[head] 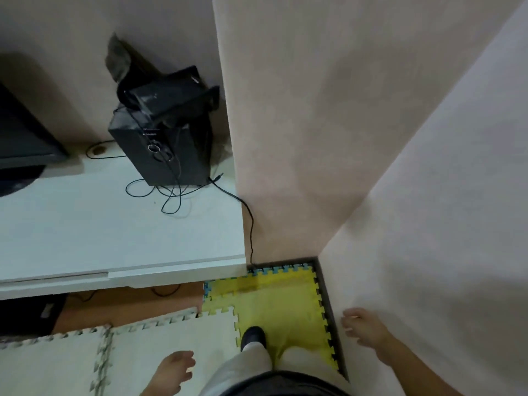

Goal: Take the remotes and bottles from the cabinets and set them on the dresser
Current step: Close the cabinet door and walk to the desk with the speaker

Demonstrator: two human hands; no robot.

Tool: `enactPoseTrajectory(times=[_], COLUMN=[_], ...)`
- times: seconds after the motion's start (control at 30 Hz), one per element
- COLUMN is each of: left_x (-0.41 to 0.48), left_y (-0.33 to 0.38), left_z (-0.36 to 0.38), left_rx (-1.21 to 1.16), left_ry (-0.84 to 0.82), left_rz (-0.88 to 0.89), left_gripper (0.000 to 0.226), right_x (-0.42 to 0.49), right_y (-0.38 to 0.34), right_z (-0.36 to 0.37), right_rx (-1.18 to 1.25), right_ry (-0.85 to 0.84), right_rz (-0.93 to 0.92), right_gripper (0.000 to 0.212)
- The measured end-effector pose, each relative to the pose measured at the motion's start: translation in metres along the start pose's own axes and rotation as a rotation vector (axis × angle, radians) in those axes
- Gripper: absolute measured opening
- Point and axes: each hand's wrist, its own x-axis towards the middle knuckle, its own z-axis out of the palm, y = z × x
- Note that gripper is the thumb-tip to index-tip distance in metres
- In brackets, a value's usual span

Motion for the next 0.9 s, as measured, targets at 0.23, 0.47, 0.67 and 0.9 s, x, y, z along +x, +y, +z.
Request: enactPoseTrajectory(times=[0.23,0.47,0.67,0.9], left_x=[0.005,-0.003,-0.035,-0.116], left_y=[0.057,0.051,0.048,0.162], left_z=[-0.002,0.015,0.057,0.022], left_rx=[-0.040,-0.160,-0.382,-0.355], left_ry=[0.076,0.166,0.296,0.512], left_rz=[0.203,0.132,0.072,0.593], left_gripper=[0.024,0.031,0.031,0.021], right_x=[0.018,0.058,0.080,-0.006], right_y=[-0.044,-0.098,-0.187,-0.306], right_z=[0.001,-0.009,0.006,0.043], right_rx=[-0.147,-0.576,-0.820,-0.702], right_ry=[-0.092,-0.219,-0.323,-0.679], right_rz=[0.004,-0.056,-0.381,-1.014], right_gripper=[0.007,0.024,0.026,0.020])
